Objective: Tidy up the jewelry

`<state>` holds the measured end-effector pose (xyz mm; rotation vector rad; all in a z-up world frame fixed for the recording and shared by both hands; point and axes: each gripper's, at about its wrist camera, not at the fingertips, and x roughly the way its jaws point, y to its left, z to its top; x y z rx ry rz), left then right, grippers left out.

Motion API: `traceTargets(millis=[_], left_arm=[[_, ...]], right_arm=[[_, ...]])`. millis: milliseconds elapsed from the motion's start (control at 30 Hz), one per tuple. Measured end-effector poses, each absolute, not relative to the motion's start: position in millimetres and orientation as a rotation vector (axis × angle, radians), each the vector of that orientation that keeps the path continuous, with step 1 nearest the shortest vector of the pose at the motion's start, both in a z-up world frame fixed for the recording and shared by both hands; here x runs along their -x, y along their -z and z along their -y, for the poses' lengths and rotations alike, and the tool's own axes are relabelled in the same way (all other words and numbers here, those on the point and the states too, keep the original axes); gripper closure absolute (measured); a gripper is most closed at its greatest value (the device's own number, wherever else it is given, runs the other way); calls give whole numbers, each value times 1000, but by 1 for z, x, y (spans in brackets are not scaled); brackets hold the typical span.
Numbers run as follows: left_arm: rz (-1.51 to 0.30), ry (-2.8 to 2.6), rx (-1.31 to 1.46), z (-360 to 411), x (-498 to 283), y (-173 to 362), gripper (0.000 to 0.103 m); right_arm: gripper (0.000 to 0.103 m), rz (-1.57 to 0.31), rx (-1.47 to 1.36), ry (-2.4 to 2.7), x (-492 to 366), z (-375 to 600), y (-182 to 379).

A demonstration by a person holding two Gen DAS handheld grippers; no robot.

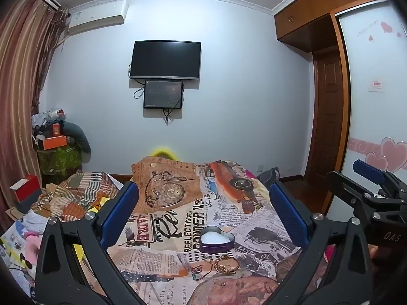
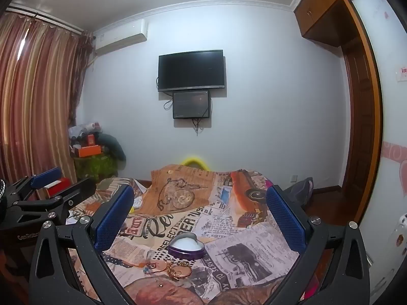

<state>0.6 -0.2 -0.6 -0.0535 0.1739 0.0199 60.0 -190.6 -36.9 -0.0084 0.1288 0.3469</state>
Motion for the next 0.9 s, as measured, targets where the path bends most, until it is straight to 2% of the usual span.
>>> traceTargets(millis=[900], left_arm=[[-215,5,53,6,-12,9,0]], right_arm=[[0,-155,-1,-347,-61,191,46]])
